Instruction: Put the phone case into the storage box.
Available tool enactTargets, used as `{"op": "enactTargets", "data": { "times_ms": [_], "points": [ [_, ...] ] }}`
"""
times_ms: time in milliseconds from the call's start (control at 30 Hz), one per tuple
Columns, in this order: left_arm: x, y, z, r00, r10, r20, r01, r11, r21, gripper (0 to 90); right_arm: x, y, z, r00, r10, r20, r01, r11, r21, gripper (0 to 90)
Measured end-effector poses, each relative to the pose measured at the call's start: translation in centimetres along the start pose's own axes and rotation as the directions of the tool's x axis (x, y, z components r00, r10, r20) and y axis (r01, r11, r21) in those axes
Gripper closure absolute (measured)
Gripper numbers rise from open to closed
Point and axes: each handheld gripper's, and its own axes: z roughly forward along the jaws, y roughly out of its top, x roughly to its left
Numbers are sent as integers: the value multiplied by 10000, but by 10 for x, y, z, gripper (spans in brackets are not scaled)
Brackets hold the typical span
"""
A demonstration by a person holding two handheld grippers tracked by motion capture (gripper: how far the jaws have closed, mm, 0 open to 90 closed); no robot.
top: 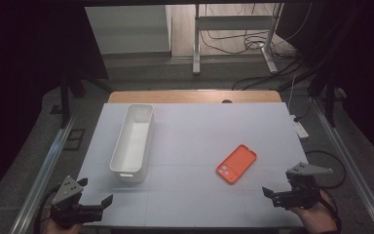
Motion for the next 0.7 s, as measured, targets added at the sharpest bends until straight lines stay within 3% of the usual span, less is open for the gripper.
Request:
{"op": "enactTargets", "data": {
  "times_ms": [700],
  "points": [
    [0, 0, 0, 10000, 13, 30, -13, 10000, 29, 0, -2, 16, 14, 9994, -334, -51, 334, 9994, -80, 0]
  ]
}}
